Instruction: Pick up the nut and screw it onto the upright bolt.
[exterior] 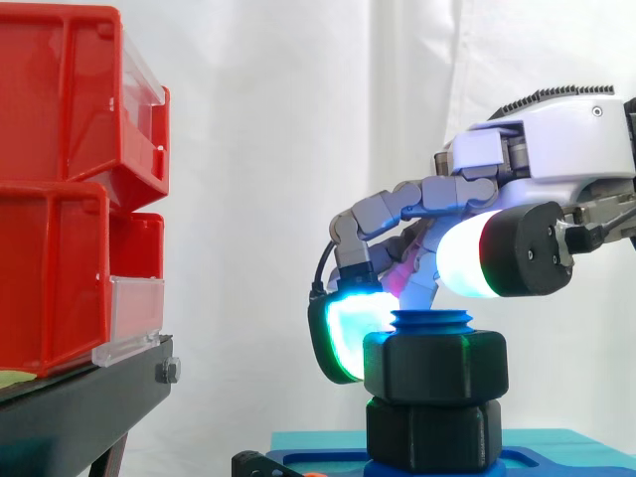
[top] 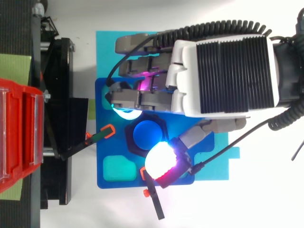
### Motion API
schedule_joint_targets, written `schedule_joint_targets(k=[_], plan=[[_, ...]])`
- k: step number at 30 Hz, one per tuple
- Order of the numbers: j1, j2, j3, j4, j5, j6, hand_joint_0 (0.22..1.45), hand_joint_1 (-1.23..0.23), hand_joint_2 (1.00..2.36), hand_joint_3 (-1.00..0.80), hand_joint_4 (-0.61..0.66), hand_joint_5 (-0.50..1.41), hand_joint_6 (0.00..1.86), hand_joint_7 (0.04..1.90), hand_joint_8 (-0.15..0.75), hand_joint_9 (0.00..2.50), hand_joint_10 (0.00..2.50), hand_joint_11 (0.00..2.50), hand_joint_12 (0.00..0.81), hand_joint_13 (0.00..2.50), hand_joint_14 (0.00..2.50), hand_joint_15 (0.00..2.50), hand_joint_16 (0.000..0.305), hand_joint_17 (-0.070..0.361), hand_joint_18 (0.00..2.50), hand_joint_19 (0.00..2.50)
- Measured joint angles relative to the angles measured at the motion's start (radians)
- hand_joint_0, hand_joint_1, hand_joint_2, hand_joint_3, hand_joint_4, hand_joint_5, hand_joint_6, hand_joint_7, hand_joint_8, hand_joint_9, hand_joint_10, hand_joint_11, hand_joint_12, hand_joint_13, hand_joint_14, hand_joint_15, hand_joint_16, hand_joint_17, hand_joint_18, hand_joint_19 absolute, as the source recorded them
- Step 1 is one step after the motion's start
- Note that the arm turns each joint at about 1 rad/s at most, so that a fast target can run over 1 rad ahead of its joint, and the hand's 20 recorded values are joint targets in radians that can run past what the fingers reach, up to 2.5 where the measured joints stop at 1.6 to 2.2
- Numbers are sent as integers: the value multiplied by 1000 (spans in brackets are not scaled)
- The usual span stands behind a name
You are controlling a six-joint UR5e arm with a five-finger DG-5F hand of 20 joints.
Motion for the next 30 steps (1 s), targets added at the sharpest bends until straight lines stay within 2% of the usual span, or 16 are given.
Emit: schedule_joint_targets(k=[11, 14, 17, 20, 21, 30], plan=[[-17, 0, 0, -15, -11, 0, 529, -218, 1000, -500, 102, -18, 735, 1179, 278, 1144, 0, 0, 184, 920, 0, 0, 21, 48, 592, 45], [-21, 0, 0, -16, -16, 0, 528, -217, 1000, -500, 147, -13, 646, 1298, 278, 1131, 0, 0, 189, 917, 0, 0, 22, 48, 590, 47], [-25, 0, 0, -16, -19, 0, 524, -213, 1000, -500, 161, -3, 500, 1519, 272, 1101, 0, 0, 195, 902, 0, 0, 23, 51, 575, 42], [-28, 0, 0, -15, -20, 0, 521, -210, 1000, -500, 183, -26, 503, 1370, 267, 1084, 0, 0, 195, 885, 0, 0, 23, 53, 566, 45], [-29, 0, 0, -14, -22, 1, 520, -208, 1000, -500, 194, -35, 504, 1270, 264, 1070, 0, 0, 195, 876, 0, 0, 24, 54, 565, 40], [-38, 1, 16, -15, -42, 1, 514, -203, 1000, -500, 244, -67, 504, 943, 249, 1020, 0, 0, 203, 844, 0, 0, 25, 57, 526, 29]])
